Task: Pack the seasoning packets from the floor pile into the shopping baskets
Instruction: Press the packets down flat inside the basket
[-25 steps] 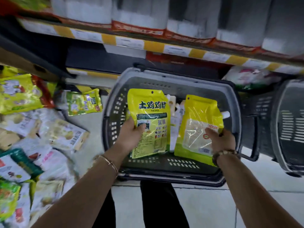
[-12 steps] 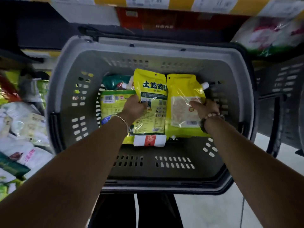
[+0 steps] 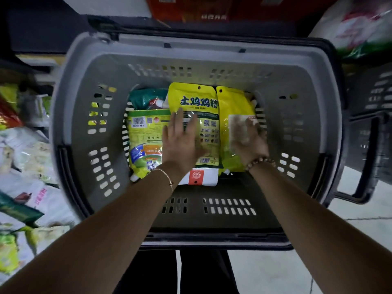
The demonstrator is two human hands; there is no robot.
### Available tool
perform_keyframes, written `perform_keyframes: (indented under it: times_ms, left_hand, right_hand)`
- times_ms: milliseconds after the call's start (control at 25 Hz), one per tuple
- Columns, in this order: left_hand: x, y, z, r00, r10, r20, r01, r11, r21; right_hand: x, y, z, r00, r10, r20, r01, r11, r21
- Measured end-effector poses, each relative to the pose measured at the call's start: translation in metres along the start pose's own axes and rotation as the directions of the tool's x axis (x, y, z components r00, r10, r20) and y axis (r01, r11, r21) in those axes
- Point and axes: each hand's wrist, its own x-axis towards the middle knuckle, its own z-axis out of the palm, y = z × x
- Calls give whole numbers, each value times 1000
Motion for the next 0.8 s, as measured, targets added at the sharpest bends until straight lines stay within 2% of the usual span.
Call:
perform_keyframes:
  times_ms: [40, 120, 200, 360, 600, 720, 800]
  left_hand:
    - [-1, 1, 5, 994, 33, 103, -38, 998, 47]
    - [4, -4, 13, 969, 30, 245, -54, 994, 91]
    - [9, -10, 20, 954, 40, 296, -72, 992, 99]
    - [10, -15, 30, 963, 69, 260, -104, 987, 124]
    - [12, -17, 3, 944, 53, 327, -64, 998, 25]
    - [-5, -20, -24, 980, 7, 201, 20, 991, -131]
    - [-25, -25, -42, 994, -63, 88, 85, 957, -277]
  right_hand:
    - [-2, -1, 7, 994, -69, 79, 75, 994, -82]
    - [-3, -4, 20, 978, -56, 199, 64, 997, -35]
    - [0, -6, 31, 980, -31, 198, 31, 1000, 2]
    - [1, -4, 42, 991, -42, 124, 43, 999, -4]
    - [-2, -19, 20, 981, -12, 195, 20, 999, -35]
    - [-18, -36, 7, 991, -4, 134, 2, 1000, 19]
    - [-37, -48, 0, 996, -62, 56, 59, 996, 61]
